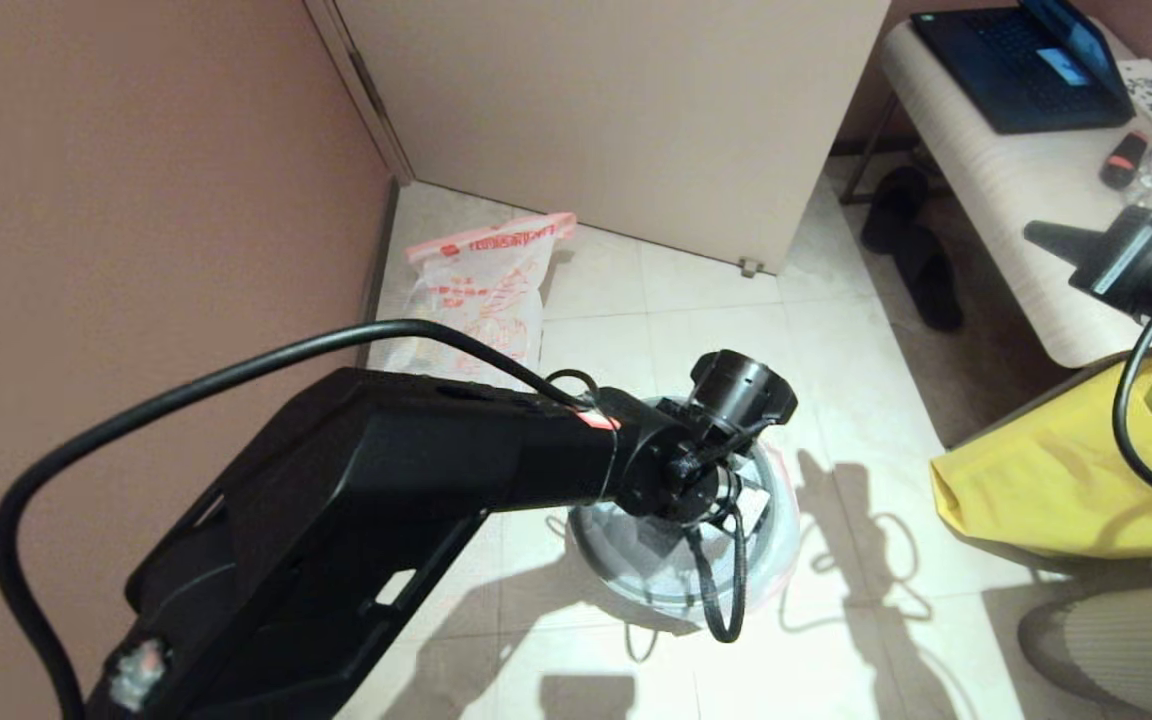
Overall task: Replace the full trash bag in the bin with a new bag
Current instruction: Place the trash can ring on the trash can
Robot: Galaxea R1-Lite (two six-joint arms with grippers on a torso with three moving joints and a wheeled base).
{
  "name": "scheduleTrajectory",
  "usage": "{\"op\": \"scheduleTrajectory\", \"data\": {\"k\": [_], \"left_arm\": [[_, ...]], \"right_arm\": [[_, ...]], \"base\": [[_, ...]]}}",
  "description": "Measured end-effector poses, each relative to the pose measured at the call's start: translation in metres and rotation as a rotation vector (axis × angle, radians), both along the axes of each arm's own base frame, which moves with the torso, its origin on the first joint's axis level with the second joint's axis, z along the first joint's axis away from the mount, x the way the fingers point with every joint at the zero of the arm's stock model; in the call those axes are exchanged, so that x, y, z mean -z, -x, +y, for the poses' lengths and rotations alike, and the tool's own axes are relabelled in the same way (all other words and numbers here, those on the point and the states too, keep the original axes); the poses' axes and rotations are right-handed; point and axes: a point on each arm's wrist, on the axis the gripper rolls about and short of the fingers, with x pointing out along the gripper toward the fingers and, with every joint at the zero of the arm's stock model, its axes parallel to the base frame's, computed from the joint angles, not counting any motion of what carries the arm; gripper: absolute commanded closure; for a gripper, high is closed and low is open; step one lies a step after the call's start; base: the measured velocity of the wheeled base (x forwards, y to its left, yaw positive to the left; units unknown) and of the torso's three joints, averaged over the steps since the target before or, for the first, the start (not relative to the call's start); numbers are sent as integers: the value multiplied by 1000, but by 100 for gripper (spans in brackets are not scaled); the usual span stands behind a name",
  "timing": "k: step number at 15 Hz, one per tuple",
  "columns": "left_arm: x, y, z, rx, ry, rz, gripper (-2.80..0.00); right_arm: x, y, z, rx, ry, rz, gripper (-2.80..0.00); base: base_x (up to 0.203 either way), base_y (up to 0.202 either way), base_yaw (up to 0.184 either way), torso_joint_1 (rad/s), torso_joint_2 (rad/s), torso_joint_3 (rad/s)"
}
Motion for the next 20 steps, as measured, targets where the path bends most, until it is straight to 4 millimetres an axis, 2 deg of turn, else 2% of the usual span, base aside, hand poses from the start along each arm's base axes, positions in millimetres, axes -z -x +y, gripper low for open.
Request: {"op": "scheduleTrajectory", "data": {"k": [2,4,7,9,11,13,14,16,20], "left_arm": [[-5,-10,21,-69,29,5,0],[-16,-19,44,-142,86,-11,0],[-47,-43,95,-271,164,-82,0],[-57,-59,131,-357,195,-103,0],[-65,-73,157,-383,264,-152,0],[-75,-83,178,-384,293,-196,0],[-81,-84,183,-369,311,-201,0],[-94,-83,185,-321,360,-210,0],[-105,-78,187,-303,370,-226,0]], "right_arm": [[12,-11,5,-14,3,44,0],[31,-24,21,-56,24,137,0],[66,-43,57,-93,87,352,0],[91,-55,84,-81,144,474,0],[117,-66,108,-46,204,548,0],[141,-69,129,-8,279,607,0],[151,-67,136,18,339,640,-280],[163,-67,144,40,428,668,-280],[169,-65,155,72,506,659,-280]], "base": [[0,0,0,0,0,0],[0,0,0,0,0,0],[0,0,0,0,0,0],[0,0,0,0,0,0],[0,0,0,0,0,0],[0,0,0,0,0,0],[0,0,0,0,0,0],[0,0,0,0,0,0],[0,0,0,0,0,0]]}}
